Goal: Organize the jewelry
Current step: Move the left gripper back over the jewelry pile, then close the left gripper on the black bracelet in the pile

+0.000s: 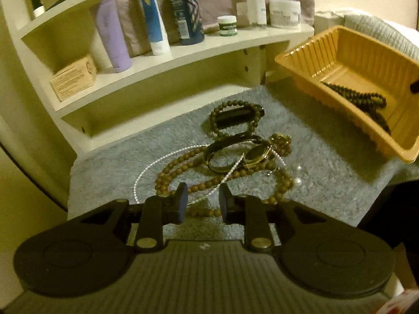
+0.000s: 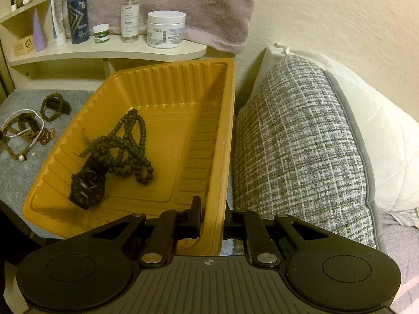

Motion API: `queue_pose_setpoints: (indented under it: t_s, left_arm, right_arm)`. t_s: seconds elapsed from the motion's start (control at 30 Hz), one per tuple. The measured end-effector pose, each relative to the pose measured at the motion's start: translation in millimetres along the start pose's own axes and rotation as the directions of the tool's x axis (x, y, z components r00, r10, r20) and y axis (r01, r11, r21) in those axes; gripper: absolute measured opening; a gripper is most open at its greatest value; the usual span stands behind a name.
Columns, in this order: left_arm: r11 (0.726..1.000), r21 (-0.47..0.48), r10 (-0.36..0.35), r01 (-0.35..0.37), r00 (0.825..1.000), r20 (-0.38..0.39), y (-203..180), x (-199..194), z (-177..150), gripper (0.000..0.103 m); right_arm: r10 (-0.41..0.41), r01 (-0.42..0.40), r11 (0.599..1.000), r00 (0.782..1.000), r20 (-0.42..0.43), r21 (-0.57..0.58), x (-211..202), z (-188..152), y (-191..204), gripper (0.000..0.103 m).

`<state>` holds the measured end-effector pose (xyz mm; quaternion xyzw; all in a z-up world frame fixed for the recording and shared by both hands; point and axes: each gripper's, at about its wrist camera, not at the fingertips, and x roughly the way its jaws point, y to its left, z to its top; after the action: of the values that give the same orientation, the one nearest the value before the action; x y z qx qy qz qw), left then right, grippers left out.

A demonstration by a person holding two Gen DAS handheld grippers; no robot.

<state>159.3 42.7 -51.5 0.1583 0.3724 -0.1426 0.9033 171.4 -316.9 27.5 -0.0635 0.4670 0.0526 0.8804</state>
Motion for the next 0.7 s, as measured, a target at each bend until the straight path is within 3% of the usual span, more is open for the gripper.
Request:
queue_pose_setpoints:
  t_s: [0.4,0.57,0.6,0.7]
  left_arm:
    - [0.988,0.151,0.03,-0.035,0.999,0.036,-16,32,17,0.03]
    - [0.988,0.151,0.025,-0.027,1.0,0.014,-11,45,26,0.03]
    - [0.988,0.154,0.025,-0.026,1.0,0.007,-10,46,27,0.029]
    - [0.988,0.156,0.019,-0.017,1.0,-0.007,-7,49,29,0.015]
  right_arm:
    - [-0.001,0.001,1.0,1.0,-0.002,-0.001,1,0,-1,0.013]
    - [-0.002,0.002,1.0,1.0,-0.003,-0.002,2,0,-1,0.013]
    - [-0.001,0.001,1.0,1.0,-0.003,-0.002,1,0,-1,0.013]
    - [-0.001,0.001,1.0,1.0,-0.002,-0.002,1,0,-1,0.013]
